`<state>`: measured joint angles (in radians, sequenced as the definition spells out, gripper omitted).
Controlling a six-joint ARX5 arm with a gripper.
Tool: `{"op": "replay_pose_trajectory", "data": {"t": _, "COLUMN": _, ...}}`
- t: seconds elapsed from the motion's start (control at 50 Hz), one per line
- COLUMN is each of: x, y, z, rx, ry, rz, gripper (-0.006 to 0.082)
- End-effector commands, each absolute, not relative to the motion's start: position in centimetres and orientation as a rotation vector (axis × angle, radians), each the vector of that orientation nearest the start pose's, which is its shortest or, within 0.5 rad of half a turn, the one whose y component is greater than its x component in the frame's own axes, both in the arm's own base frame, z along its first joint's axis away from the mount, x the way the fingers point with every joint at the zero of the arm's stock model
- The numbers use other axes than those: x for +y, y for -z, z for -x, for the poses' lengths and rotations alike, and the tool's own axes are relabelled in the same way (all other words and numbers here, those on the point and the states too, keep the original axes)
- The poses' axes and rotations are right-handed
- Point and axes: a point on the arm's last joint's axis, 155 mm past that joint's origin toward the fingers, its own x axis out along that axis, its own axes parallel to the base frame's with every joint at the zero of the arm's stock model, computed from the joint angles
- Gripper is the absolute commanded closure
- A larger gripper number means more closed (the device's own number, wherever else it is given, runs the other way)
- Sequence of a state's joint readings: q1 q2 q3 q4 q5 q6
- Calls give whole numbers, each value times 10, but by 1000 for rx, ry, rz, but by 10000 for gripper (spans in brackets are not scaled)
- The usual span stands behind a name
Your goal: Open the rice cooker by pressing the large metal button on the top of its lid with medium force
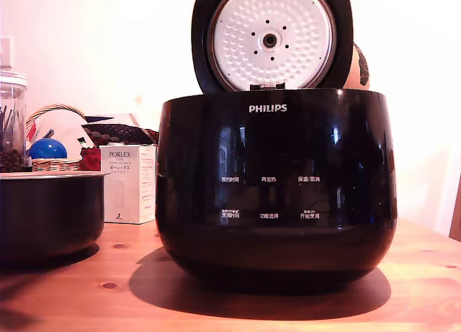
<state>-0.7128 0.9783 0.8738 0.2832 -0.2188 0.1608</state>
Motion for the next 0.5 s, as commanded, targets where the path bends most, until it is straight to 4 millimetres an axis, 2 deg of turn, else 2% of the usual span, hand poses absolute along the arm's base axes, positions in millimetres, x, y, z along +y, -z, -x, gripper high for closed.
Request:
{"op": "replay_pose_trajectory", "data": {"t": 0.0, "x": -201, "y": -390, "z": -307, "rx": -182, "ry": 454, "rz": -91, "gripper": 788}}
{"op": "replay_pose_trajectory", "data": {"t": 0.16, "x": -186, "y": -398, "z": -305, "rx": -199, "ry": 423, "rz": -84, "gripper": 788}}
{"op": "replay_pose_trajectory", "data": {"t": 0.48, "x": -185, "y": -397, "z": -305, "rx": -193, "ry": 422, "rz": -88, "gripper": 788}}
